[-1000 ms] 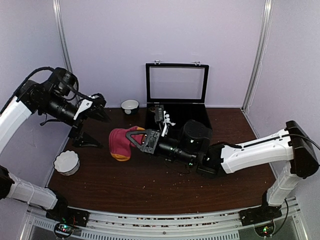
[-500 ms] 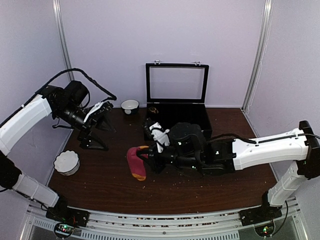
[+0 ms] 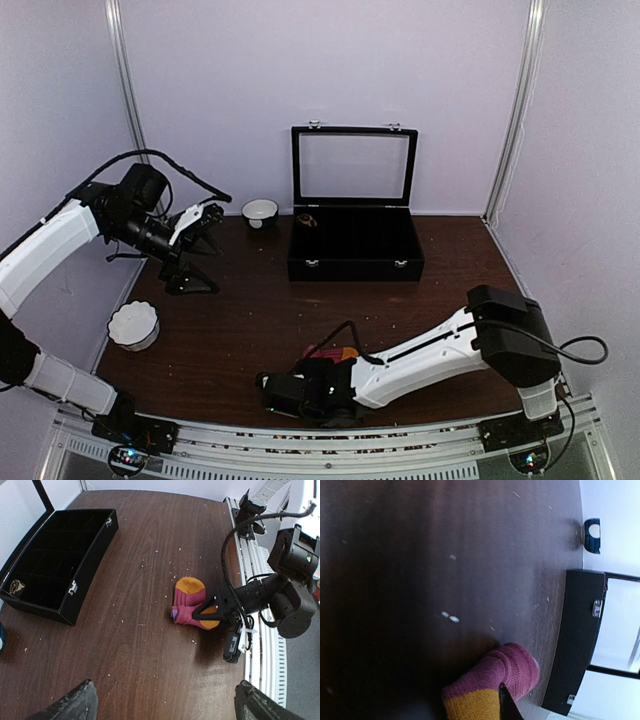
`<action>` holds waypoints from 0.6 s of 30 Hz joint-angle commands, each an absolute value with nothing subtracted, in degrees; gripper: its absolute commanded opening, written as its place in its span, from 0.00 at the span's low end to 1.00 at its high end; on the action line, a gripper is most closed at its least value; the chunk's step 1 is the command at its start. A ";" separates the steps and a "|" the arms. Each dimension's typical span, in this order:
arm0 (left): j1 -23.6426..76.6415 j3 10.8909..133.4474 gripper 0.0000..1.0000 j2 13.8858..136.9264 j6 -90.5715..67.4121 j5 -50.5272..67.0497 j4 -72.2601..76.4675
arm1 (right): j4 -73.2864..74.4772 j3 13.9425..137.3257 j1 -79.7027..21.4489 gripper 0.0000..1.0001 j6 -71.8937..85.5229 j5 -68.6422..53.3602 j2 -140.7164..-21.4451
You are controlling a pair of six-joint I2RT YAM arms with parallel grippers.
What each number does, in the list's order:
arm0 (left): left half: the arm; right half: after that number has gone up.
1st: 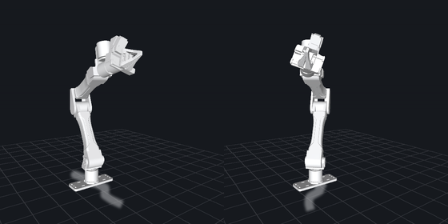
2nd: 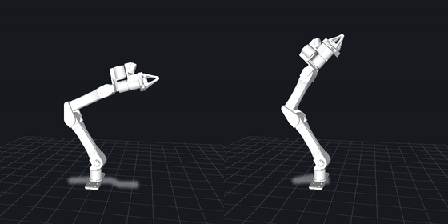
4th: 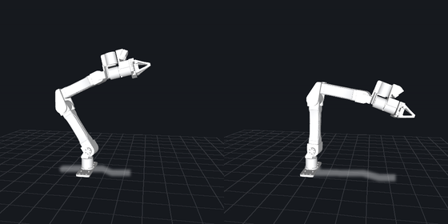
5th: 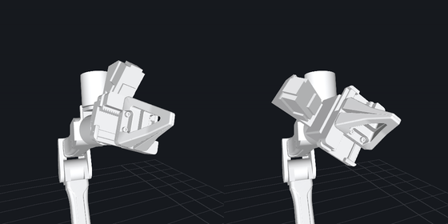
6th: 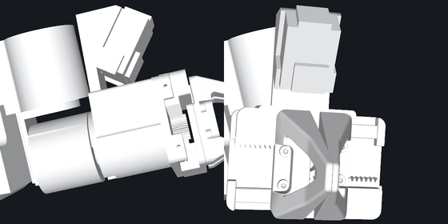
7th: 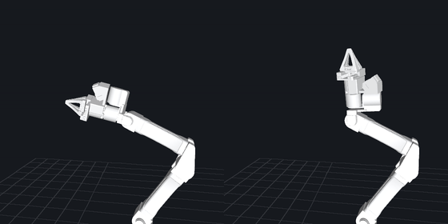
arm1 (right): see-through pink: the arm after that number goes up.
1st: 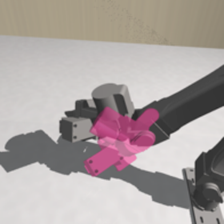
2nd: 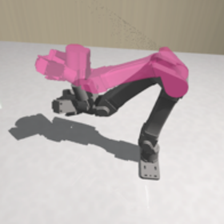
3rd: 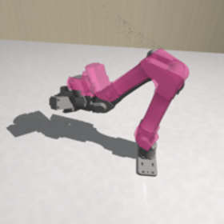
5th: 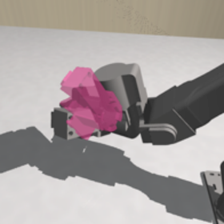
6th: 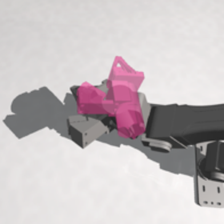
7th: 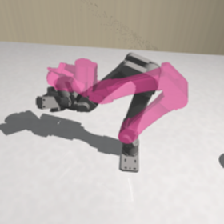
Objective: Roll the socks
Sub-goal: Place the sock at the center of the board.
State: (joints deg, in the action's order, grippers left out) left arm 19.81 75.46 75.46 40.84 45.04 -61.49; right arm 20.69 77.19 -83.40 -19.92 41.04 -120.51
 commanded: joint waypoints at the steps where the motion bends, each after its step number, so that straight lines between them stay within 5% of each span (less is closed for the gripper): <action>1: 19.60 73.18 0.98 73.95 41.04 43.43 -59.50 | 22.52 84.73 -86.41 0.04 -22.81 41.80 -125.83; 5: 19.64 73.08 0.98 73.98 41.46 43.35 -59.59 | 26.98 90.41 -87.54 0.36 -16.10 37.01 -129.26; 7: 19.66 73.12 0.98 73.98 41.57 43.54 -59.67 | 26.90 89.93 -87.54 0.62 -12.26 35.52 -129.02; 8: 19.67 73.12 0.98 74.00 41.67 43.73 -59.72 | 27.04 89.52 -87.56 0.92 -10.92 35.20 -128.72; 9: 19.66 73.20 0.98 74.07 42.05 43.95 -60.01 | 26.96 88.74 -87.56 0.99 -9.36 35.28 -128.37; 18: 19.76 72.44 0.98 75.78 43.62 45.68 -61.02 | 29.26 85.89 -88.15 1.00 2.46 48.28 -123.53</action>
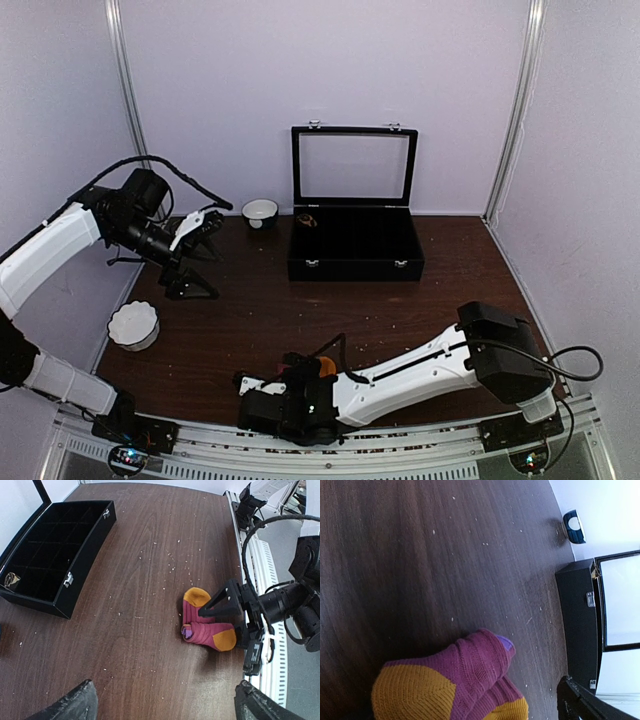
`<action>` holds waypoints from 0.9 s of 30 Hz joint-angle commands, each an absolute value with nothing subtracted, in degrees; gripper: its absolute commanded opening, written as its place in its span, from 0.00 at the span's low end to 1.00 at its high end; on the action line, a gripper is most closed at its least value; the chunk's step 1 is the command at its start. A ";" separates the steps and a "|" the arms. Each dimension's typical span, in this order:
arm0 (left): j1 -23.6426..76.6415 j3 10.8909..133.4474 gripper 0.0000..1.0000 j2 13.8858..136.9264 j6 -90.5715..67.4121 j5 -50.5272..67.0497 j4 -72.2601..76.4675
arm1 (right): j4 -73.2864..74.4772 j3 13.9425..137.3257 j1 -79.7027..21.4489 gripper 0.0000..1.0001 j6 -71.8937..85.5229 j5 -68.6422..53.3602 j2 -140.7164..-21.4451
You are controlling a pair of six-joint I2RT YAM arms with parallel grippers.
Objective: Roll the socks
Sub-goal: Place the sock at the center of the board.
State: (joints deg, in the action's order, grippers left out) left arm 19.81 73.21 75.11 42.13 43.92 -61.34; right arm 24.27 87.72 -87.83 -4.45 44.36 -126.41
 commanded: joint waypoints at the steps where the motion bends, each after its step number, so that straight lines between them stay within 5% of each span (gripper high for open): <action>1: 19.81 72.42 0.98 76.31 43.64 45.74 -61.05 | 29.96 86.21 -88.15 1.00 3.15 47.34 -122.95; 19: 29.28 68.65 0.98 84.66 42.88 50.38 -61.11 | 27.61 77.01 -90.07 1.00 2.26 25.50 -113.84; 27: 33.75 71.28 0.98 92.27 46.06 52.29 -60.97 | 22.04 63.53 -84.04 0.94 21.85 23.28 -99.07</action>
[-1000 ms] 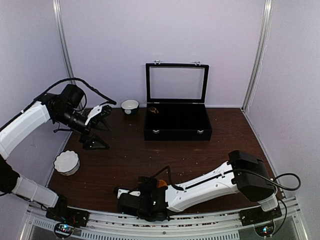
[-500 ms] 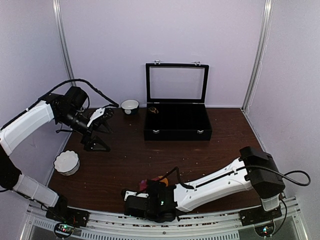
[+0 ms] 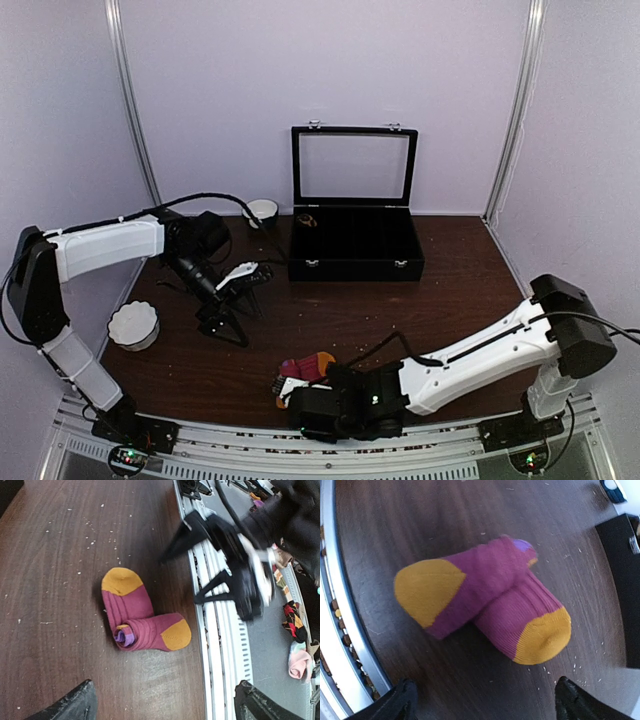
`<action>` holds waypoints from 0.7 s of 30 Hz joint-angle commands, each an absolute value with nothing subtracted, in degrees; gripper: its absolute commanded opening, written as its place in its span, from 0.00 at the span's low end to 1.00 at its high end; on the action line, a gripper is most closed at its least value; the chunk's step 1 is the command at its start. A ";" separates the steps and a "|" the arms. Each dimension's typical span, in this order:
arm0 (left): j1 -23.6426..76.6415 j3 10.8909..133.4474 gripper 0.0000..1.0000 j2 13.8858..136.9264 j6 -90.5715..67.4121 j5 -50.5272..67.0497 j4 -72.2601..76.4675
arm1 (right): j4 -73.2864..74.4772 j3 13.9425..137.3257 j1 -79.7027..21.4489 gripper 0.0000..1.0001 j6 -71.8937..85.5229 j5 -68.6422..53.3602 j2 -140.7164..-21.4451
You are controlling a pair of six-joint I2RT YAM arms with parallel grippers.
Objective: Roll the socks
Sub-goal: Place the sock at the center of the board, then roll the sock at the center of the board.
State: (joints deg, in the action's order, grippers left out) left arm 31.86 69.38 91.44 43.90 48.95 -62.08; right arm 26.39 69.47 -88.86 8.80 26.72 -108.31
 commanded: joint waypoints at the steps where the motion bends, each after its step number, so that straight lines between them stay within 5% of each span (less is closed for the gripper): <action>1: 34.09 71.29 0.98 92.78 46.10 52.90 -60.48 | 18.93 60.23 -82.26 0.89 24.74 20.74 -96.48; 6: 36.33 70.19 0.98 94.31 45.88 54.85 -56.69 | 0.76 45.65 -74.85 0.71 38.48 13.81 -86.48; 17: 45.27 69.62 0.98 100.02 38.71 44.14 -48.04 | -3.34 53.45 -71.26 0.74 47.10 9.24 -98.41; 21: 45.26 70.20 0.85 104.27 35.00 42.79 -45.53 | -4.65 53.28 -70.93 0.71 49.12 9.05 -101.48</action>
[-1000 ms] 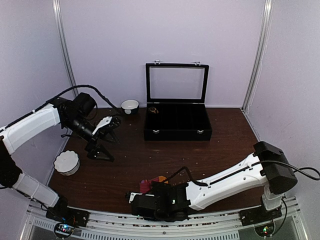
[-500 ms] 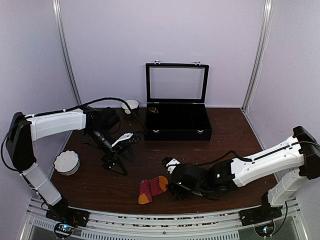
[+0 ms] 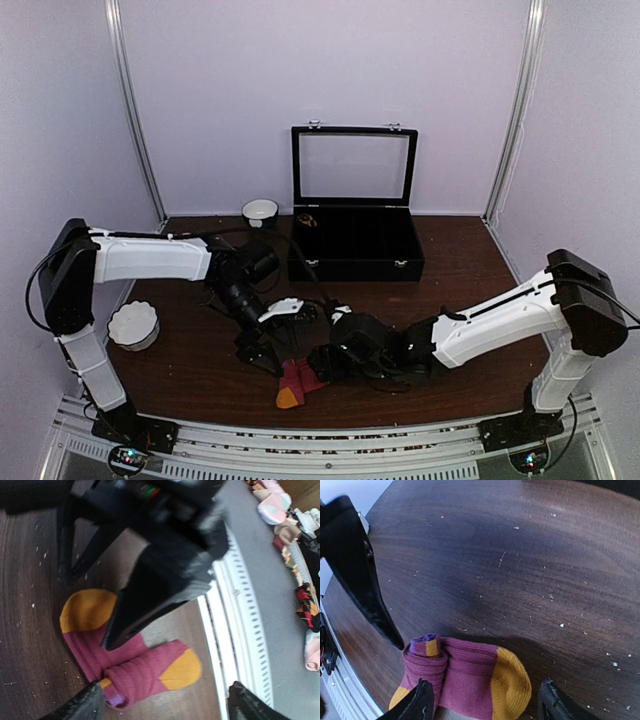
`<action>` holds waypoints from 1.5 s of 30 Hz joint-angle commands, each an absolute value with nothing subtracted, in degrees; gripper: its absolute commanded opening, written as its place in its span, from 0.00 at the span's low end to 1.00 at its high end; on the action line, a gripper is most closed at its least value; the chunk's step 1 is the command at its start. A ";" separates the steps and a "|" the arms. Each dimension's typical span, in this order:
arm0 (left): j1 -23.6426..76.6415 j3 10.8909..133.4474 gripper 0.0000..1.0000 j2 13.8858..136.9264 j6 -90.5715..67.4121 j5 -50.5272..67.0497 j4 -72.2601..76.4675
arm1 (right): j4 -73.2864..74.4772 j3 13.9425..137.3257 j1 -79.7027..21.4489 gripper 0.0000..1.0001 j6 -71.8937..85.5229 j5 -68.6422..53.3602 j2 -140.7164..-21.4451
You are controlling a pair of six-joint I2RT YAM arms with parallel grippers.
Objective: Roll the socks
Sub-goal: Roll the sock at the center of the board.
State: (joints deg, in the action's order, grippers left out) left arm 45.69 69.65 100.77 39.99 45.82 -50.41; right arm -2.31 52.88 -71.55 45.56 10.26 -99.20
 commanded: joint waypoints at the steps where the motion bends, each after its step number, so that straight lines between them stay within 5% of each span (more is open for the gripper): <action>1: 45.26 70.34 0.79 105.10 34.50 42.46 -45.14 | -4.49 53.18 -70.93 0.70 49.59 9.38 -102.04; 5: 45.26 72.25 0.60 108.36 34.44 43.88 -46.54 | -7.53 51.46 -70.91 0.69 50.89 8.92 -102.57; 21: 45.71 70.78 0.57 111.32 35.18 42.16 -48.12 | -13.26 49.11 -70.91 0.53 52.54 4.86 -105.81; 24: 45.70 70.92 0.56 111.72 35.09 41.08 -48.08 | -13.87 48.81 -70.84 0.39 52.65 4.51 -106.00; 28: 45.79 70.75 0.40 112.28 34.91 41.34 -47.96 | -15.60 48.17 -70.76 0.16 52.88 4.02 -105.88; 33: 45.99 70.88 0.36 112.61 34.20 40.66 -48.01 | -17.64 47.17 -70.66 0.10 53.54 3.93 -105.60; 35: 45.97 70.59 0.41 112.02 34.10 39.81 -47.99 | -18.09 46.78 -70.60 0.09 53.67 4.05 -105.50; 36: 45.99 70.53 0.81 111.71 34.27 39.35 -48.29 | -18.26 46.46 -70.54 0.09 53.80 4.11 -105.46; 37: 45.95 70.45 0.96 111.34 34.32 38.74 -48.45 | -18.57 46.19 -70.54 0.09 54.00 4.21 -105.32; 45: 45.91 69.96 0.98 108.90 34.43 37.48 -49.92 | -20.50 45.61 -70.50 0.07 54.23 4.13 -105.51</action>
State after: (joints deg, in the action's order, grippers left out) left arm 45.71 70.48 111.22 34.35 38.26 -48.38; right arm -18.33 46.13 -70.87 53.84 3.86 -105.23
